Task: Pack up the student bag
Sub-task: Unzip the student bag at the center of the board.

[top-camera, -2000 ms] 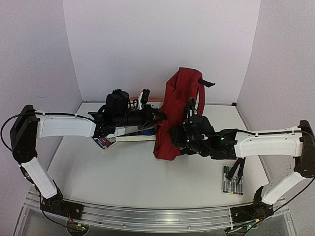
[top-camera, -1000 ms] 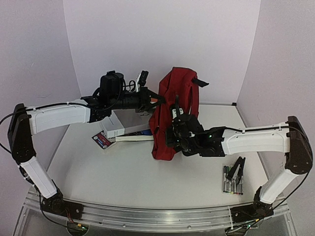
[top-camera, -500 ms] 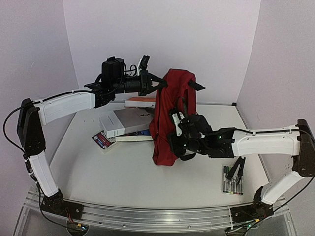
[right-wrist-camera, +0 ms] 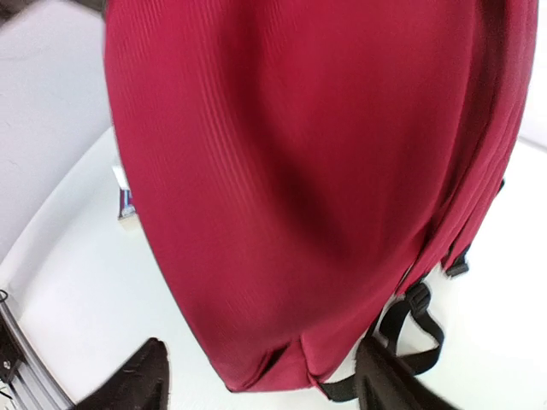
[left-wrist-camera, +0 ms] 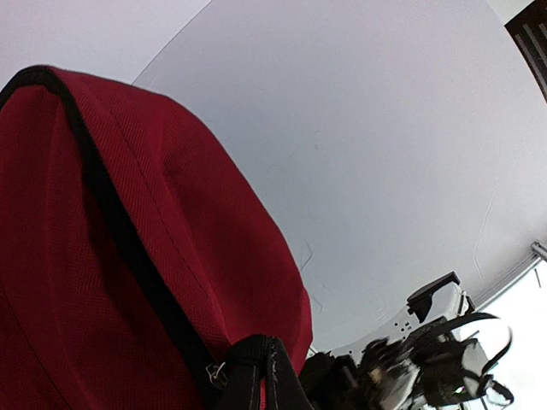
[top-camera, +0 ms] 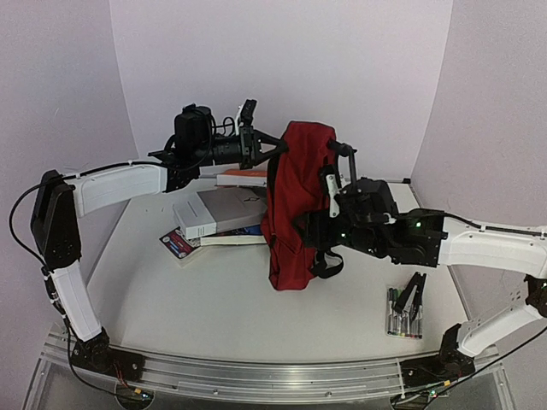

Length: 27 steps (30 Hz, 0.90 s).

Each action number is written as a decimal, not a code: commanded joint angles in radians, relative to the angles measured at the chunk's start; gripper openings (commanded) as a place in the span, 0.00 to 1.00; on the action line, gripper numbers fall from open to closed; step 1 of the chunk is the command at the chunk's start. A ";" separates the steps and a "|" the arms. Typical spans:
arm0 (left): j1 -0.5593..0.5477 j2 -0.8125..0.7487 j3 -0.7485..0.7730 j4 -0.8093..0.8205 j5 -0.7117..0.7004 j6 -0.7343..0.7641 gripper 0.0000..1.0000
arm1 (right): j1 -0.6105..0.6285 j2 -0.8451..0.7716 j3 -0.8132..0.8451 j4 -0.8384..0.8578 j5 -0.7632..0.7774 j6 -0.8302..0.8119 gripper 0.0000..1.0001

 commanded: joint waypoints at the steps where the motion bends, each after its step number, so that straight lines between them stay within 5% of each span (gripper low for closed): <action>1: 0.005 -0.054 -0.013 0.064 0.024 -0.016 0.00 | 0.006 -0.067 0.107 -0.018 0.057 0.009 0.80; 6: 0.005 -0.056 -0.018 0.068 0.030 -0.022 0.00 | 0.006 -0.083 0.198 -0.019 0.058 -0.027 0.83; 15: 0.005 -0.057 -0.018 0.050 0.010 -0.011 0.00 | 0.006 -0.003 0.367 -0.021 0.079 -0.094 0.73; 21: 0.005 -0.057 -0.012 0.040 0.002 -0.005 0.00 | 0.005 0.128 0.491 -0.071 0.053 -0.112 0.72; 27: 0.005 -0.055 -0.004 0.036 0.002 -0.005 0.00 | 0.005 0.273 0.598 -0.169 0.182 -0.075 0.71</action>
